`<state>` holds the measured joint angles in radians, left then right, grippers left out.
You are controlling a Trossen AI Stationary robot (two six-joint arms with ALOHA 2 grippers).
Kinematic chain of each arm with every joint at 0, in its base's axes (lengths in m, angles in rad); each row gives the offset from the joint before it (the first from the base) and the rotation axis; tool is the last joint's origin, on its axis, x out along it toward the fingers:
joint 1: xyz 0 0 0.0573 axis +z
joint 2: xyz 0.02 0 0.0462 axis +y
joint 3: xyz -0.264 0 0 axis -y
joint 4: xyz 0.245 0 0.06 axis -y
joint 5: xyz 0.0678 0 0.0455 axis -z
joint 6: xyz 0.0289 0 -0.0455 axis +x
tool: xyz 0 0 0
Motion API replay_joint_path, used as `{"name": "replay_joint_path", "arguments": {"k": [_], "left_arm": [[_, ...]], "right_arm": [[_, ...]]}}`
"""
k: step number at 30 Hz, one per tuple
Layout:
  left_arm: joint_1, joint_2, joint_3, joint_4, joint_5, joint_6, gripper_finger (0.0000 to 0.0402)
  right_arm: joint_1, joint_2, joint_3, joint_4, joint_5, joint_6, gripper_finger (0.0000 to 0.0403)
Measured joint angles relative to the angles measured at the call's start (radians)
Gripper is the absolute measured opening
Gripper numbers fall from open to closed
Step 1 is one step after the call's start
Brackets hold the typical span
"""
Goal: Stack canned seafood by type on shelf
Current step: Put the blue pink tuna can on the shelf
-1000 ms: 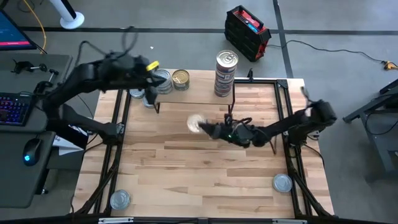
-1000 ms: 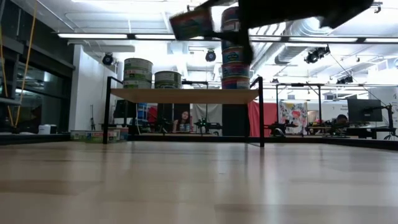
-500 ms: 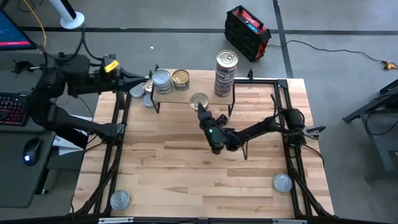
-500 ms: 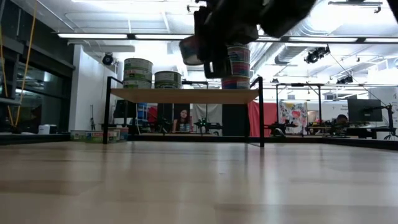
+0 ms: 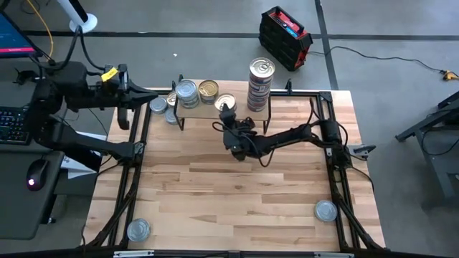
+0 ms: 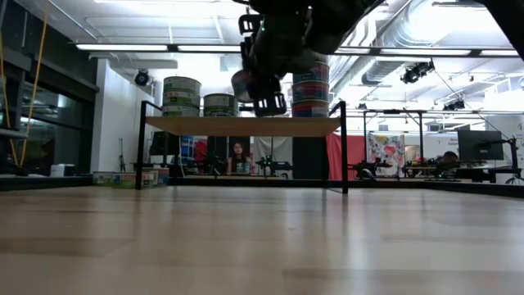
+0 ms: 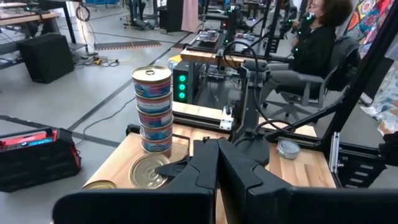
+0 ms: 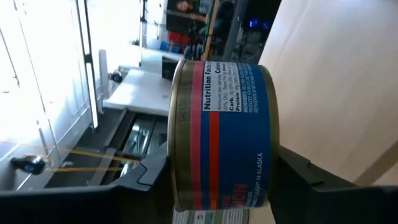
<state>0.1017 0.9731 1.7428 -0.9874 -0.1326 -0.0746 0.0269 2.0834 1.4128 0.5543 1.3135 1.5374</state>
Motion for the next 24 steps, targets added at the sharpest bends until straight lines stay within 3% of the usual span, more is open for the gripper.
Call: {"name": "replay_joint_path", "arguments": {"k": [5,10,13,24], "left_arm": [[0.0,-0.014,0.0,0.0,0.0,-0.001,0.0],[0.0,-0.018,0.0,0.001,0.0,-0.002,0.0],[0.0,-0.018,0.0,0.001,-0.001,-0.003,0.0],[0.0,-0.018,0.0,0.002,-0.01,-0.027,0.0]], "right_arm": [[-0.015,0.0,-0.002,-0.034,-0.033,0.01,0.0181],[-0.016,-0.001,-0.002,-0.044,-0.054,0.009,0.0311],[-0.016,-0.002,-0.002,-0.059,-0.08,0.008,0.0355],[0.003,-0.014,-0.005,-0.064,-0.143,-0.159,0.0374]]}}
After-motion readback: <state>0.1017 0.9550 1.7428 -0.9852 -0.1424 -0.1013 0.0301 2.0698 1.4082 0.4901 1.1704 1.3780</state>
